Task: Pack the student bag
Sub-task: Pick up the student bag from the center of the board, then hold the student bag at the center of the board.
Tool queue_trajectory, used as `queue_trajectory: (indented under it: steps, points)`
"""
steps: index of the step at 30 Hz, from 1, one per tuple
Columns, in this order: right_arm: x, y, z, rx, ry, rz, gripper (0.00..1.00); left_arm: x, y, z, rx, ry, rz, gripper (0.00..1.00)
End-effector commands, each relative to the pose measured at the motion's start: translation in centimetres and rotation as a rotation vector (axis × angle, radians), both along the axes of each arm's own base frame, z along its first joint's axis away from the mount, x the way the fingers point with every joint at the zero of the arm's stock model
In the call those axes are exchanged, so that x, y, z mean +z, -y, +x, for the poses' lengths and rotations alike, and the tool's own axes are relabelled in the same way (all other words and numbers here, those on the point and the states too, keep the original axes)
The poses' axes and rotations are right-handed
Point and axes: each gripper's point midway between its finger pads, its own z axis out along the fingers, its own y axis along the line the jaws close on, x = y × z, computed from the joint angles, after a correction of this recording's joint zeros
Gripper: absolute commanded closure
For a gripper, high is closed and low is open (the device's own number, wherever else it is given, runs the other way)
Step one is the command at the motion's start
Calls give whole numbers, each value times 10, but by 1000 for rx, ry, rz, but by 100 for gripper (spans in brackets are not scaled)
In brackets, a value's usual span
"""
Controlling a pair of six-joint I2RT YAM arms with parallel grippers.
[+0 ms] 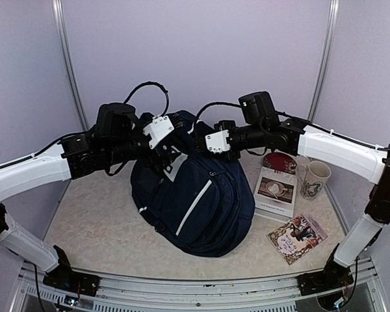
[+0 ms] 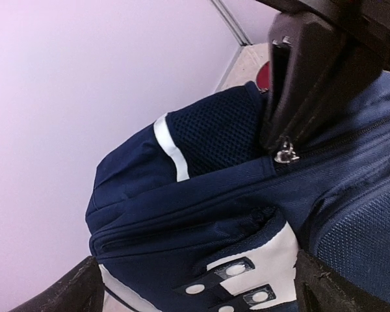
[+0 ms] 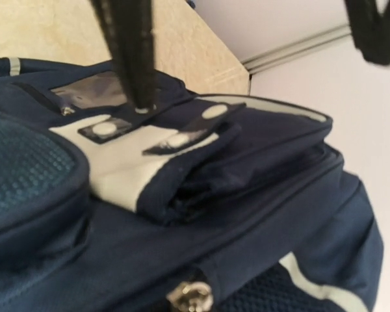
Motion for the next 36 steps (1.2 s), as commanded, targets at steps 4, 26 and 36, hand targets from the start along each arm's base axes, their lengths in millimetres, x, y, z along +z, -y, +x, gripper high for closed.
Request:
queue_trajectory:
  steps: [4,26,36]
  points:
    - [82,-9,-33,152,204,158,100,-11,-4,8,-165,119,278,1]
    - [82,-7,-48,148,200,196,100,-41,44,29,-339,31,354,100]
    - [85,2,-50,142,212,234,100,9,7,51,-204,26,84,55]
